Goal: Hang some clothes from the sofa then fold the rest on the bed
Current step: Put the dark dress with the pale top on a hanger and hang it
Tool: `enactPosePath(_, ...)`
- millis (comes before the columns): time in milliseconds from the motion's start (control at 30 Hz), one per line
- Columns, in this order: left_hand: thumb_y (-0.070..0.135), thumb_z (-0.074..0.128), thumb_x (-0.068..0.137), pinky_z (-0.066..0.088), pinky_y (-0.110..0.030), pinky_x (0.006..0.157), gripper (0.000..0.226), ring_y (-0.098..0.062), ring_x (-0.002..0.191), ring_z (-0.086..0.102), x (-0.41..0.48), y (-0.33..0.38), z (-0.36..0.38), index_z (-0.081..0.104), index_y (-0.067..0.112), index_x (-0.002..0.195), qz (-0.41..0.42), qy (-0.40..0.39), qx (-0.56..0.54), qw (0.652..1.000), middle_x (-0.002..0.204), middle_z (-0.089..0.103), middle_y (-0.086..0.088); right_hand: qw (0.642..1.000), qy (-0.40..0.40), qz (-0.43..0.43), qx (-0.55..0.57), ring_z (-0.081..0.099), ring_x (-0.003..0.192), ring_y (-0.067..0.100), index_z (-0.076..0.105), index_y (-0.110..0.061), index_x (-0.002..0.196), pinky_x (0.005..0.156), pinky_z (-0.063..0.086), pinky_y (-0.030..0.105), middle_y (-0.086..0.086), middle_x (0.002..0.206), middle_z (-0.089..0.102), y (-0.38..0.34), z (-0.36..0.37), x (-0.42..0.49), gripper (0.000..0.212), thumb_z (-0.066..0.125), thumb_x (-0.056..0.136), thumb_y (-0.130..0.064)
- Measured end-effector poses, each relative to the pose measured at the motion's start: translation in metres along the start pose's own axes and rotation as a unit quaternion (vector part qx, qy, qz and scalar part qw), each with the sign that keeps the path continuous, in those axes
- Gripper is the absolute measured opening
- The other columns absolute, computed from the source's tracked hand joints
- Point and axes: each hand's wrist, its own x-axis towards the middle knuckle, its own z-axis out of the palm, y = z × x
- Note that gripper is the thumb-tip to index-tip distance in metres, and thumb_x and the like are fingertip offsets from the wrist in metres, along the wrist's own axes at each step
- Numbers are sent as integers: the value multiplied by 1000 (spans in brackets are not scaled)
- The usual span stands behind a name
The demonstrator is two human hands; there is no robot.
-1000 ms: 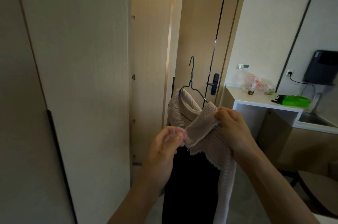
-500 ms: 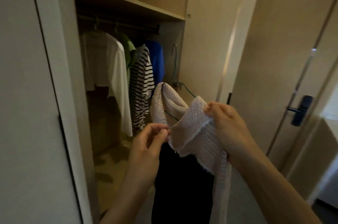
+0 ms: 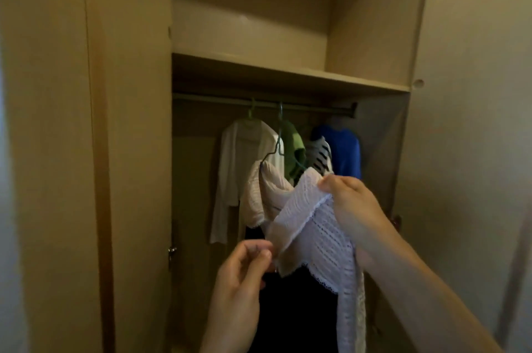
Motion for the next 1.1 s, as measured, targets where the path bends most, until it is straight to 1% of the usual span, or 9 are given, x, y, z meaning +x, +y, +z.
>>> enactPosePath(133,26,62,97,42,-29,71,11,-13,82,62,53,13,6,69,18,93,37,56,10,998,86,75,5,998,-61,-20,17,31,138,48,53,2,128,110,32,55,32,150,32,-5,20,74,32,46,105,-19)
enactPosePath(233,22,57,99,43,-25,67,14,-15,85,61,92,25,10,70,19,95,38,101,25,994,92,73,1,995,-85,-5,49,41,127,48,57,-15,96,111,34,54,30,147,42,-16,39,121,15,45,105,-20)
enactPosePath(300,21,57,99,44,-18,62,14,-14,84,60,114,30,12,69,18,92,54,136,37,989,91,72,1,993,-101,-16,60,53,106,28,30,-11,85,108,39,50,22,122,60,-21,56,156,26,45,104,-19)
enactPosePath(333,21,56,99,43,-15,60,15,-14,84,59,124,33,12,69,17,92,65,150,45,986,91,71,0,991,-112,-19,69,56,97,24,47,-23,125,104,43,49,16,105,62,-24,66,173,22,45,104,-19)
enactPosePath(367,22,56,99,43,-15,60,15,-14,85,59,134,36,13,68,17,92,73,161,53,983,92,71,-1,989,-122,-22,76,60,89,26,58,-21,96,98,48,48,15,95,61,-26,76,193,15,46,103,-20)
enactPosePath(433,25,54,100,43,-20,66,16,-15,90,60,153,43,15,68,19,95,75,181,71,978,99,70,-3,986,-143,-38,75,59,86,29,58,-13,102,86,50,43,13,87,60,-29,96,234,15,46,101,-22)
enactPosePath(800,30,52,101,43,-31,75,19,-22,99,60,236,62,15,68,19,103,83,263,119,954,105,69,-5,968,-225,-73,89,57,101,27,46,-5,141,83,42,33,12,116,57,-66,197,377,42,38,107,-29)
enactPosePath(933,32,52,101,43,-33,78,20,-23,103,63,250,55,12,68,21,104,73,278,138,948,106,69,-4,968,-227,-77,71,57,95,27,49,-4,136,81,44,32,11,109,57,-63,219,405,40,36,107,-30)
enactPosePath(1100,32,52,101,43,-33,77,20,-23,104,63,262,44,9,69,23,104,65,293,154,941,107,70,-4,970,-232,-69,15,55,87,25,50,-9,101,84,47,34,8,84,53,-50,235,429,25,34,108,-27)
